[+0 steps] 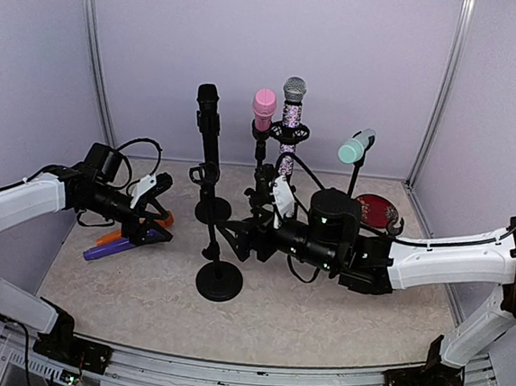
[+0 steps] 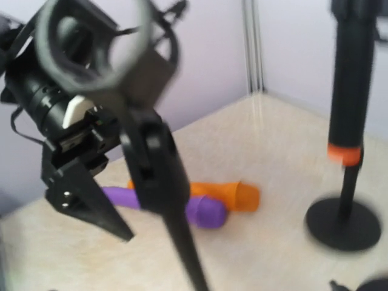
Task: Remove the microphone from the stand
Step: Adjust the microphone stand at the center of the board, then adjust the microphone stand.
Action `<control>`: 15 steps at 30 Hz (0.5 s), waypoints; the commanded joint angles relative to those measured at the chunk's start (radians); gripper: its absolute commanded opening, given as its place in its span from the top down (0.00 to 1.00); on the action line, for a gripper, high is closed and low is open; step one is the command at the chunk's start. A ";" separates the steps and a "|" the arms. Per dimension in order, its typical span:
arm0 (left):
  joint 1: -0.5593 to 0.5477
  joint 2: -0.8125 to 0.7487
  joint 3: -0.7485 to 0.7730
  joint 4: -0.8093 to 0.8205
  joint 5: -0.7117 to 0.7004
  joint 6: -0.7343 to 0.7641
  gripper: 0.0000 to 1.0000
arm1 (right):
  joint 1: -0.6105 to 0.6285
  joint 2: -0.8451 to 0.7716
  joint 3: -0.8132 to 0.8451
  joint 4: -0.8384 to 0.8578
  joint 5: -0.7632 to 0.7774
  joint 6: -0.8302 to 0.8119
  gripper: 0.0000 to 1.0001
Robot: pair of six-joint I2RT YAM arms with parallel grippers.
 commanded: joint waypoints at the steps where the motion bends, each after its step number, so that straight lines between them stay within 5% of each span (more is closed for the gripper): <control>1: 0.012 -0.022 0.031 -0.017 0.005 0.009 0.23 | 0.050 -0.048 -0.043 -0.112 0.117 0.361 0.10; 4: 0.019 -0.023 0.037 -0.023 0.002 0.019 0.24 | 0.055 -0.049 -0.091 -0.087 0.053 0.660 0.14; 9: 0.028 -0.024 0.043 -0.032 -0.006 0.029 0.23 | 0.044 0.057 -0.196 0.182 -0.087 1.066 0.17; 15: 0.026 -0.049 0.053 -0.049 -0.021 0.040 0.24 | 0.043 0.256 -0.213 0.484 -0.110 1.332 0.21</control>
